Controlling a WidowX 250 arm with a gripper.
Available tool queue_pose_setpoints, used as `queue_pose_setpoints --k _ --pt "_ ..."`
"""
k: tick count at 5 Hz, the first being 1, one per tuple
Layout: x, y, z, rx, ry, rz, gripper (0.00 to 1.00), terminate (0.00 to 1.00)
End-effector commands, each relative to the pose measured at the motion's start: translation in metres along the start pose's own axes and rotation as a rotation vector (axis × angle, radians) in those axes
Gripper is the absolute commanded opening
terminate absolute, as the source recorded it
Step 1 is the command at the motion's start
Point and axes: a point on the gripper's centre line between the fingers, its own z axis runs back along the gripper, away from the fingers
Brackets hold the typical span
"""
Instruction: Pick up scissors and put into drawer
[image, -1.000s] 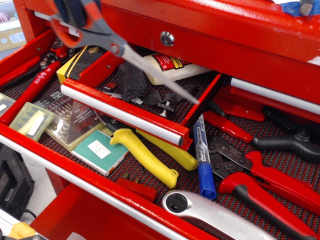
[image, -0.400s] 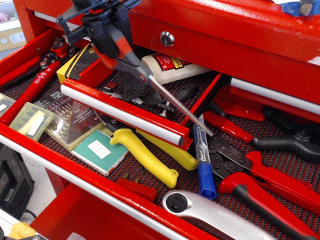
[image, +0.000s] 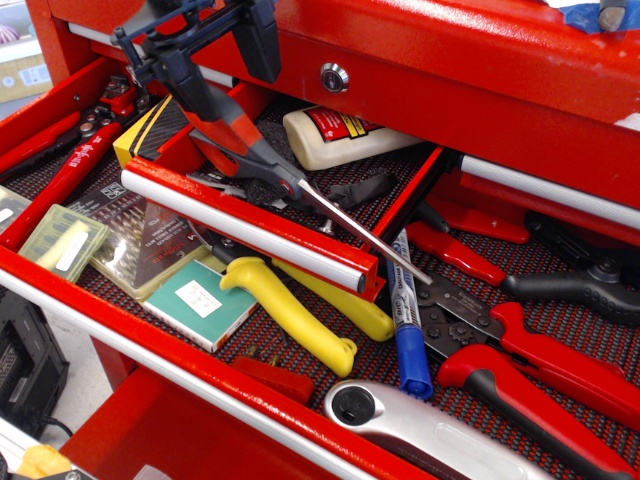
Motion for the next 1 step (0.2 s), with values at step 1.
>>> queue_pose_setpoints --k 1 --pt "-0.0023 -0.0113 0.0166 -0.038 -0.031 -0.027 1.00 1.00"
